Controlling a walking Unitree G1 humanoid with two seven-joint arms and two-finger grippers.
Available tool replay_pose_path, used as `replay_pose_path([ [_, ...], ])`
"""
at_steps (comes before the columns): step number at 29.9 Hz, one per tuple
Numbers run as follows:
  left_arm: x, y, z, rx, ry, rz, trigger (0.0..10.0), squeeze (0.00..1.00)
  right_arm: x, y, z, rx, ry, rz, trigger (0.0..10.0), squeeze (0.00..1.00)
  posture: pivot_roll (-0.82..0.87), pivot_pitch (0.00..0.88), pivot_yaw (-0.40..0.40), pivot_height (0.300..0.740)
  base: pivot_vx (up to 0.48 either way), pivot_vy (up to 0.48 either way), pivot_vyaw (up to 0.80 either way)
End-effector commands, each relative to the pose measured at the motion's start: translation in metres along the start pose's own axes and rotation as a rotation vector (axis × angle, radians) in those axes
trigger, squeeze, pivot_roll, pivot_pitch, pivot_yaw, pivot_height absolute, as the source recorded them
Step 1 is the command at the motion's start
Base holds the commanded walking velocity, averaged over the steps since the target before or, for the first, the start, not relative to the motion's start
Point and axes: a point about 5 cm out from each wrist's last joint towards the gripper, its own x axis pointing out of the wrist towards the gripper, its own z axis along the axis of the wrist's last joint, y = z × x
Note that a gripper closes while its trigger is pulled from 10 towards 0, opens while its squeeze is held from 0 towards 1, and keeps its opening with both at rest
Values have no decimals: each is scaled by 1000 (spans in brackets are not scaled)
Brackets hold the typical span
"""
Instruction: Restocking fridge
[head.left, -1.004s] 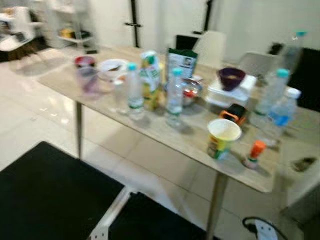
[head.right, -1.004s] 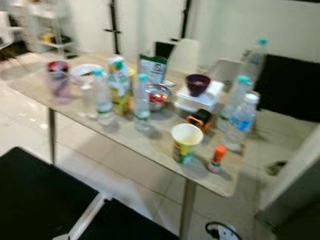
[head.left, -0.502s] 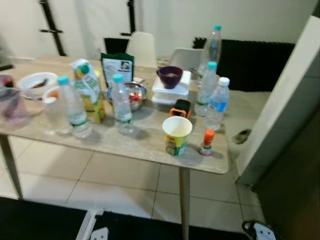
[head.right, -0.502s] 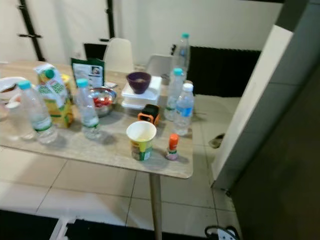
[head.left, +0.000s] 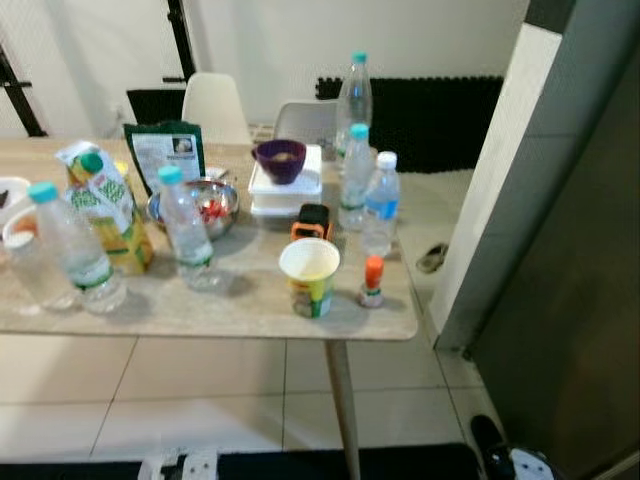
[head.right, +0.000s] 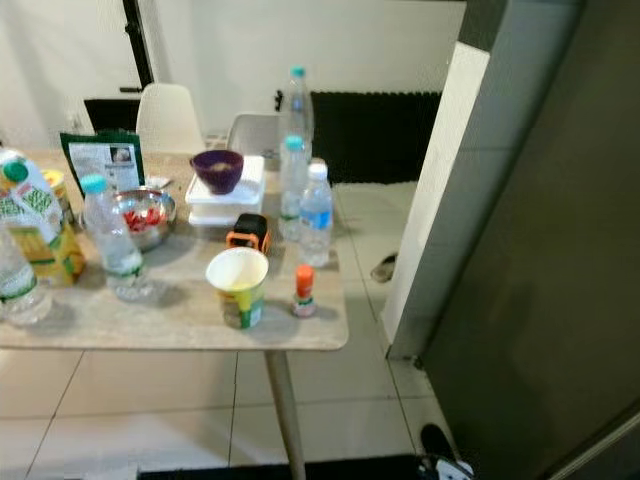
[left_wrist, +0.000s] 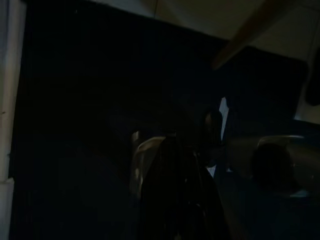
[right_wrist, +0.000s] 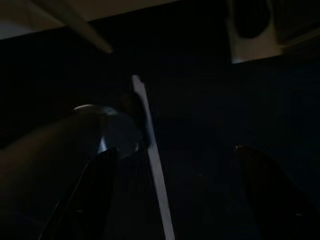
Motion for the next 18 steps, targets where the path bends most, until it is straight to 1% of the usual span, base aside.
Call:
replay_pose_path([
  [1, 0, 0, -3, -2, 13, -3, 10000, 0, 0, 0, 5, 3, -22, 2, 10000, 0, 5, 0, 3, 740, 296, -375, 0],
  [6, 0, 1, -1, -10, -1, 20, 10000, 0, 0, 0, 7, 4, -26, 2, 10000, 0, 5, 0, 3, 740, 283, -302, 0],
  [10, 0, 2, 1, -14, -7, 25, 10000, 0, 0, 0, 8, 4, -33, 2, 10000, 0, 5, 0, 3, 740, 0, 0, 0],
  [16, 0, 2, 0, -13, -4, 24, 10000, 0, 0, -3, 18, 10, -65, -2, 10000, 0, 5, 0, 3, 740, 0, 0, 0],
  [18, 0, 2, -1, -14, -4, 24, 10000, 0, 0, -4, 25, 21, -89, -2, 10000, 0, 6, 0, 3, 740, 0, 0, 0],
])
